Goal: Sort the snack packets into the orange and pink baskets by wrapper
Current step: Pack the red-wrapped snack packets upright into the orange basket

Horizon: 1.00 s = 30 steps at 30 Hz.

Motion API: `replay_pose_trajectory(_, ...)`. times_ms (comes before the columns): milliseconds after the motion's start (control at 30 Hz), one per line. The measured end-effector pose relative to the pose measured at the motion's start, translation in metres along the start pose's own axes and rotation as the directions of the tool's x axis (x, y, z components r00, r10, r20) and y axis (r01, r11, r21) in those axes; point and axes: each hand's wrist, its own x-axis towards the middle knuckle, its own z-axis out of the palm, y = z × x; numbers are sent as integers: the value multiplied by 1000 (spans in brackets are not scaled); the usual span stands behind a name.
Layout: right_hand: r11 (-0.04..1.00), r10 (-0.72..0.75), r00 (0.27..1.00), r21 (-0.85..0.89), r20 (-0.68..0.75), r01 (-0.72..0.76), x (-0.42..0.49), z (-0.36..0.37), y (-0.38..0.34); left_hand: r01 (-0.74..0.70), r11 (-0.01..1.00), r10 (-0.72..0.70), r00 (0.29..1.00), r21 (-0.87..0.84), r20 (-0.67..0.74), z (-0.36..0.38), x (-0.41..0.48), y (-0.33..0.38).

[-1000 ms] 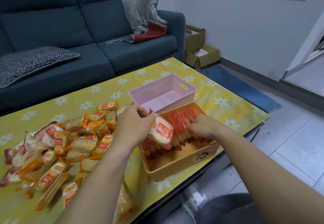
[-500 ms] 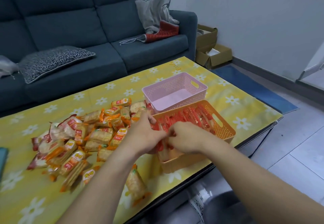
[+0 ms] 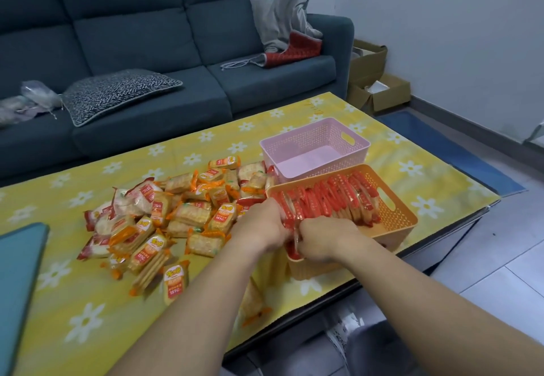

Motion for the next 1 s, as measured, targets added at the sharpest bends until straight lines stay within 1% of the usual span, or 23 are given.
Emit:
replay_pose_trajectory(67,994,41,994,-95,-104,-51,-3,-4,-8,-8,999,10,999,45,-31,0,0,0)
replay_pose_trajectory(133,989,56,972,-119,-229,-85,-7,-15,-16,-30,999,28,997,-30,-77,-7,-2,-6)
replay_pose_trajectory(200,998,32,930,-33,-366,-47,-8,-24,-23,-22,991,2,988,-130,-157,-22,-5,-20)
replay_pose_trajectory(267,993,-43,901,80,-431,86,-2,-29,-37,10,991,-40,974,-135,-221,-39,-9,-48)
replay_pose_trajectory(333,960,-157,894,146,-421,237,13,-27,-53,67,993,-86,976,-100,-198,-52,-12,-84)
replay_pose_trajectory(367,948,-211,891,138,-402,287,23,-27,-60,97,990,-113,980,-100,-162,-56,-13,-102)
replay_pose_trajectory(433,946,-262,892,84,-369,312,47,-27,-72,145,981,-160,980,-131,-115,-62,-14,-132)
replay_pose_trajectory(500,956,-284,904,-24,-319,292,74,-28,-82,156,970,-184,972,-186,-144,-66,-9,-152)
replay_pose_trajectory(567,954,-285,933,-154,-219,256,97,-30,-91,113,968,-161,966,-226,-204,-63,1,-157)
replay_pose_trajectory(600,945,-281,945,-221,-167,242,107,-29,-95,69,965,-130,965,-253,-229,-61,5,-153)
replay_pose_trajectory(633,930,-274,954,-286,-125,229,117,-29,-98,10,960,-81,966,-279,-244,-57,11,-145)
replay_pose_trajectory(700,895,-273,958,-389,-90,219,136,-27,-100,-107,947,37,973,-303,-228,-48,25,-126)
replay_pose_trajectory(767,877,-277,955,-434,-104,207,152,-30,-94,-164,962,120,972,-218,-202,-41,40,-102)
replay_pose_trajectory(867,910,-255,960,-365,-116,197,168,-38,-79,-138,989,144,973,49,-179,-39,63,-87)
replay_pose_trajectory(933,907,-265,957,-369,-119,205,176,-39,-74,-105,971,140,977,213,-159,-39,76,-89)
replay_pose_trajectory(1000,876,-268,957,-441,-110,195,182,-37,-76,-74,937,142,973,343,-180,-37,85,-92)
